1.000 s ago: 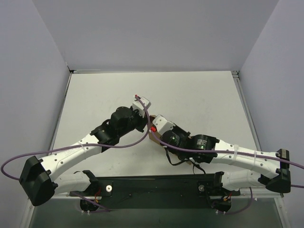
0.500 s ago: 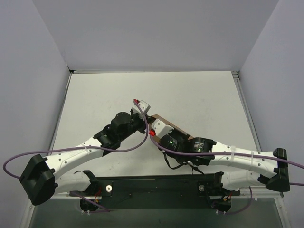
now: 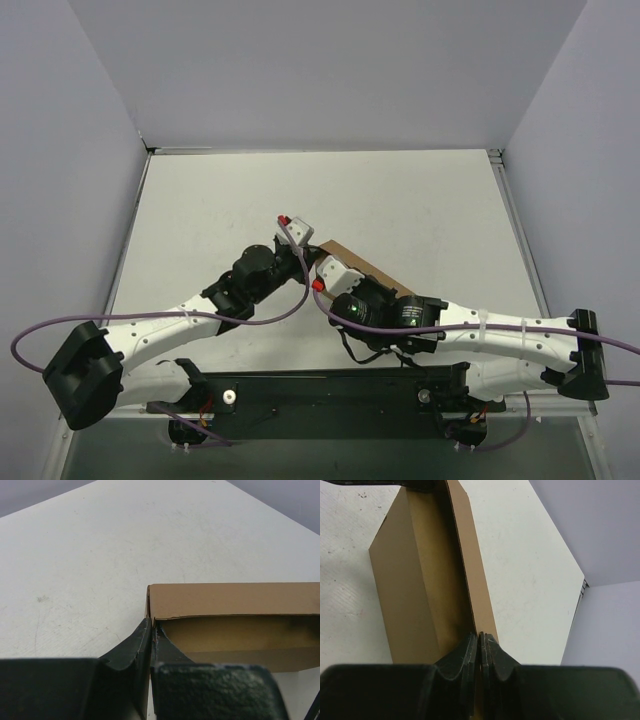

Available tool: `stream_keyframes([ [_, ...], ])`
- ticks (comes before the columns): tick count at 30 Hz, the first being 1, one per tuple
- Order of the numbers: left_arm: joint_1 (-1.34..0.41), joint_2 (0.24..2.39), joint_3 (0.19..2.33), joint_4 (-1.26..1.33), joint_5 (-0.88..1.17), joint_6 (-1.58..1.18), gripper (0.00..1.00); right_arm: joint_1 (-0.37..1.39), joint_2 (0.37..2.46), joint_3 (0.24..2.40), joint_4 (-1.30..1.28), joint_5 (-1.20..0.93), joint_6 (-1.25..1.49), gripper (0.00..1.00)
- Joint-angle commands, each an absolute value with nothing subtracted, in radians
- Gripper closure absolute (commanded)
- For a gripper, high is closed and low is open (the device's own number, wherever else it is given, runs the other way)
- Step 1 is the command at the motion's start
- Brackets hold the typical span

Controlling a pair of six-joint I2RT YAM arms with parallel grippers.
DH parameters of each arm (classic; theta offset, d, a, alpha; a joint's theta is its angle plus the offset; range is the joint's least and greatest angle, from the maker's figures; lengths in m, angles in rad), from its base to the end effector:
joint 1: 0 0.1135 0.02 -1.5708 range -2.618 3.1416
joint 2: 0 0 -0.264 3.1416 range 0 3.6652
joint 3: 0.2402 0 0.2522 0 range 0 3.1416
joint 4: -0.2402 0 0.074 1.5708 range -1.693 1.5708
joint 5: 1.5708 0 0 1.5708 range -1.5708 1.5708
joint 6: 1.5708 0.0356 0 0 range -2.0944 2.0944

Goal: Fold the paper box

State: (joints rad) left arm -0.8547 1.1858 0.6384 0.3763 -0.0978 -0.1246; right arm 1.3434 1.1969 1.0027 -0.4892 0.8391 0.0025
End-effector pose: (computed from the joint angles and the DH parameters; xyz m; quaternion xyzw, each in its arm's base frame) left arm 0.1793 -0.2007 0.2633 0.2434 0.7249 -0.2696 0.5853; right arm 0.0825 0.2389 0.3091 -0.3755 0.7550 -0.0433 0.5359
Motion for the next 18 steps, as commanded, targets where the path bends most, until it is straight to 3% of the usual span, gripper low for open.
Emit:
stream_keyframes([
  [1, -0.867, 1.244, 0.565, 0.215, -0.103, -0.109, 1.00, 1.350, 1.226, 0.963, -0.575, 0.795, 0.066, 1.00],
  [4, -0.874, 1.243, 0.543, 0.236, -0.115, -0.088, 1.00, 1.350, 1.216, 0.966, -0.577, 0.799, 0.089, 0.99],
  [13, -0.891, 1.224, 0.515, 0.272, -0.161, -0.031, 1.00, 1.283, 1.128, 1.052, -0.655, 0.785, 0.408, 0.45],
  [18, -0.897, 1.242, 0.532, 0.267, -0.179, -0.029, 1.00, 1.180, 0.961, 1.023, -0.675, 0.663, 0.566, 0.34],
])
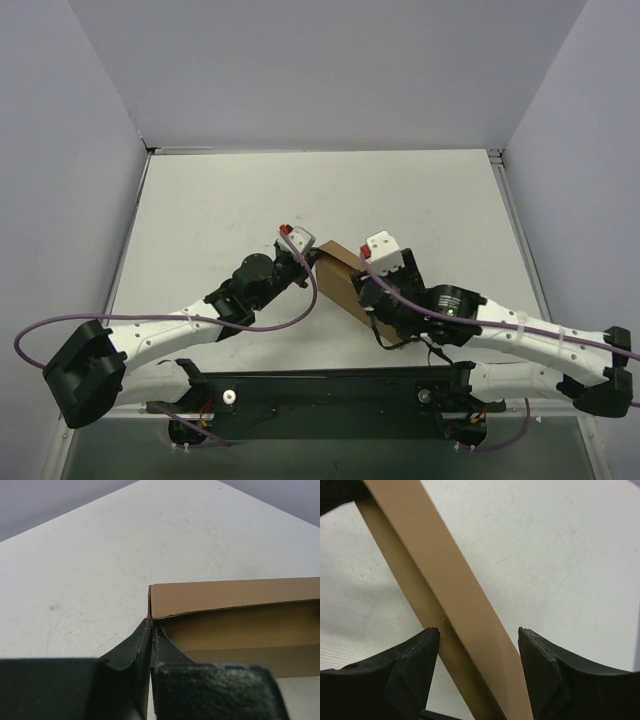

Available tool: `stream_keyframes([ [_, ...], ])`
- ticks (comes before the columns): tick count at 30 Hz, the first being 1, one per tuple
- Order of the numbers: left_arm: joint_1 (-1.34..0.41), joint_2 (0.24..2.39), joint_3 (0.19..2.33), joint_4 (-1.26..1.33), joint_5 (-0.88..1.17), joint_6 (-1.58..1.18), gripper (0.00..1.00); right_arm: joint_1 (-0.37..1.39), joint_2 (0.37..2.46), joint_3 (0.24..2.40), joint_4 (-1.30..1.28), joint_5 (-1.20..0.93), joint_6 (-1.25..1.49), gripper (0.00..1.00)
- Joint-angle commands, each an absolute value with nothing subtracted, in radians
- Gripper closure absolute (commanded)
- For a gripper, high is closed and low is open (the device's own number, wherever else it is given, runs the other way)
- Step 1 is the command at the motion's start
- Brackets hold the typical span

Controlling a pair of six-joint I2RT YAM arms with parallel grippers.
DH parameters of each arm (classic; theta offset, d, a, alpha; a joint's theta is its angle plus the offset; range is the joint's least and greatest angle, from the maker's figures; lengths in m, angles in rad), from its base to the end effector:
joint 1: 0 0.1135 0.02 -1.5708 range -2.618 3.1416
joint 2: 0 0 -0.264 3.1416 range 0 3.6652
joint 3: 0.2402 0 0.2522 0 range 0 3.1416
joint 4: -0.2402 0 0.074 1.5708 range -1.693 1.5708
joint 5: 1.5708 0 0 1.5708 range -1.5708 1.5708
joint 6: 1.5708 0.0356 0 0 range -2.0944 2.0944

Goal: Fold the paper box

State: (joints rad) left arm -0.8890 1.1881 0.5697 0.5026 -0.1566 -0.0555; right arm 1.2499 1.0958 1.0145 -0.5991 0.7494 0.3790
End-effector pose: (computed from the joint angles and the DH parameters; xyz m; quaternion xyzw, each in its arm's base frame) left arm 0.1708 -0.2017 0.2527 0.2538 0.7019 -0.2496 0.6170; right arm 0.0943 0.2069 0.3252 -0.2114 0.8280 0.0648 0.5153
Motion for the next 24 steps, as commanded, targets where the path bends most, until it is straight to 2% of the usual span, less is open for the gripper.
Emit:
stream_keyframes([
  [1, -0.897, 1.249, 0.535, 0.261, -0.179, -0.029, 1.00, 1.163, 0.934, 1.019, -0.675, 0.643, 0.595, 0.34],
  [9, -0.907, 1.275, 0.557, 0.253, -0.218, -0.021, 1.00, 0.974, 0.756, 1.023, -0.722, 0.476, 0.756, 0.34],
  [14, -0.911, 1.275, 0.564, 0.242, -0.236, -0.017, 1.00, 0.656, 0.671, 0.939, -0.773, 0.211, 0.814, 0.37],
  [17, -0.911, 1.275, 0.568, 0.238, -0.235, -0.015, 1.00, 0.551, 0.608, 0.901, -0.810, 0.108, 0.862, 0.39],
  [20, -0.911, 1.279, 0.571, 0.238, -0.236, -0.014, 1.00, 0.529, 0.560, 0.871, -0.836, 0.031, 0.940, 0.41],
  [24, -0.913, 1.284, 0.575, 0.233, -0.236, -0.012, 1.00, 0.529, 0.493, 0.833, -0.864, 0.032, 1.038, 0.42],
])
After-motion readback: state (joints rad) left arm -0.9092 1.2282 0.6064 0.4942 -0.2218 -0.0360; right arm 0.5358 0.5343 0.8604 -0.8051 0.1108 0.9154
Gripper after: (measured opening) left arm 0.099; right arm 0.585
